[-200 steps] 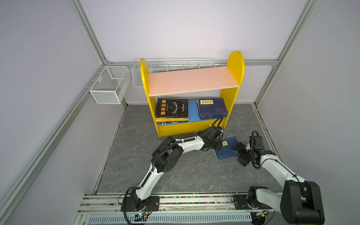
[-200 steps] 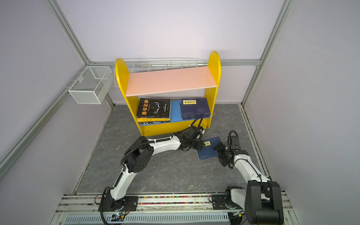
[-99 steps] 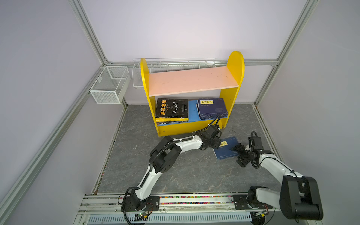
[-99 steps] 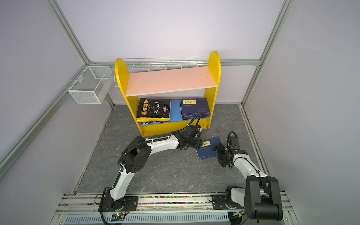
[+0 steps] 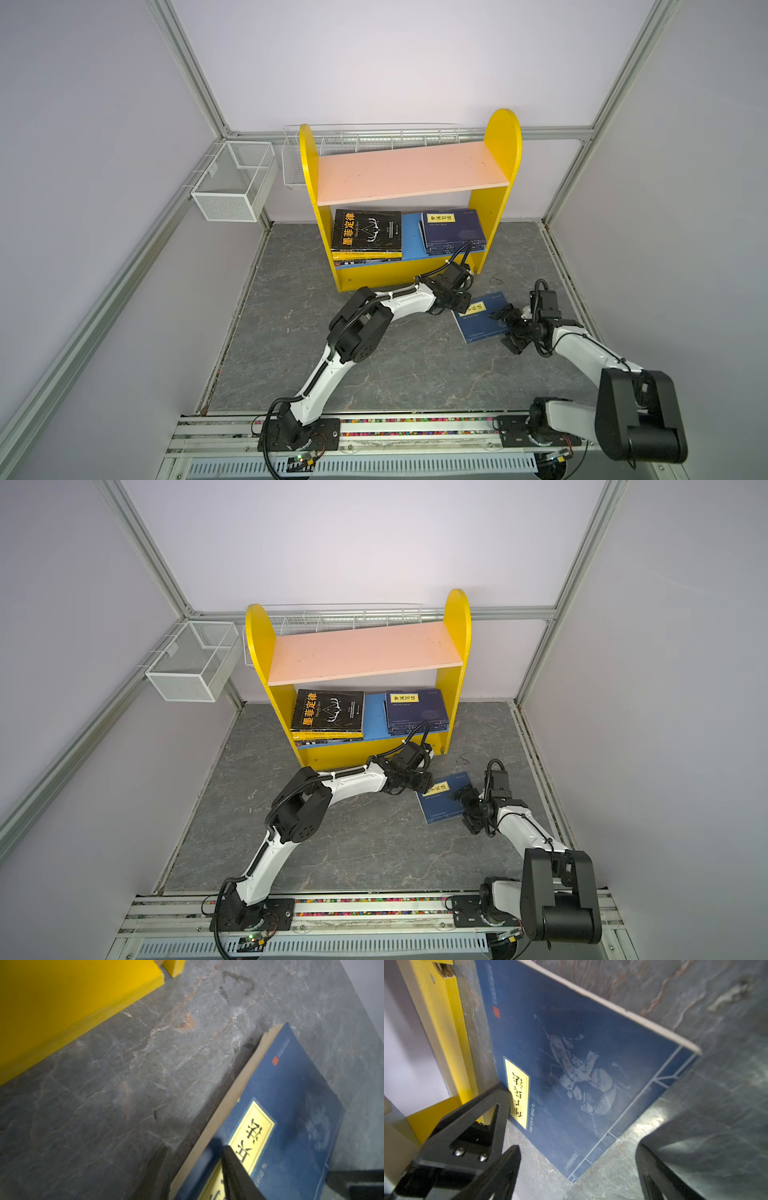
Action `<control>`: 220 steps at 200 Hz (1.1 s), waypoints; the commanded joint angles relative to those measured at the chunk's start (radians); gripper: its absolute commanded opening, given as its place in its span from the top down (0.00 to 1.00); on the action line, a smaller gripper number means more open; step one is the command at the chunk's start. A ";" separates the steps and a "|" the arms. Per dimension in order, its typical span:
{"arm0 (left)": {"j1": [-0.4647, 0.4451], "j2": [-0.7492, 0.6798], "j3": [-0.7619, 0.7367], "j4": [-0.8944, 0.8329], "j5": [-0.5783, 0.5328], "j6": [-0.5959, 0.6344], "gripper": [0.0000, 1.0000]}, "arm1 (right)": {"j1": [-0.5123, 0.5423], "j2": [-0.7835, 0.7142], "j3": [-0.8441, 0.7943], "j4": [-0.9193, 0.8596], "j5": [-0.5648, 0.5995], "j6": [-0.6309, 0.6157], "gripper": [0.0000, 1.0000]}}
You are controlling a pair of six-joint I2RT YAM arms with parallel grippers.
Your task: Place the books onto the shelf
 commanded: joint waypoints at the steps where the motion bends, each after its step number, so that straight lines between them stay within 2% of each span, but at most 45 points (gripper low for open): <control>1: -0.019 0.007 -0.061 -0.038 0.068 0.000 0.65 | -0.003 0.055 -0.036 0.020 -0.010 0.001 0.10; 73: -0.033 -0.004 -0.133 0.004 0.117 -0.026 0.69 | 0.000 -0.013 -0.018 0.392 -0.197 0.089 0.09; 113: -0.034 0.000 -0.133 0.012 0.126 -0.026 0.69 | 0.012 -0.048 0.003 0.380 -0.194 0.071 0.09; 136: -0.034 -0.009 -0.141 0.023 0.127 -0.023 0.70 | 0.014 -0.044 -0.004 0.343 -0.163 0.038 0.00; 146: -0.034 -0.016 -0.149 0.032 0.130 -0.022 0.70 | 0.014 -0.042 -0.013 0.334 -0.150 0.022 0.13; 174: -0.031 -0.046 -0.166 0.046 0.125 -0.007 0.70 | 0.013 -0.027 -0.020 0.266 -0.087 -0.023 0.66; 181: -0.028 -0.062 -0.170 0.049 0.124 -0.005 0.70 | 0.013 -0.026 -0.026 0.265 -0.081 -0.028 0.76; 194: -0.016 -0.106 -0.189 0.068 0.117 -0.016 0.70 | 0.013 -0.036 -0.030 0.258 -0.073 -0.034 0.87; 209: 0.014 -0.188 -0.244 0.139 0.138 -0.066 0.68 | 0.014 -0.073 -0.022 0.234 -0.068 -0.051 0.91; 220: 0.038 -0.269 -0.307 0.211 0.149 -0.120 0.60 | 0.013 -0.115 -0.006 0.203 -0.068 -0.067 0.94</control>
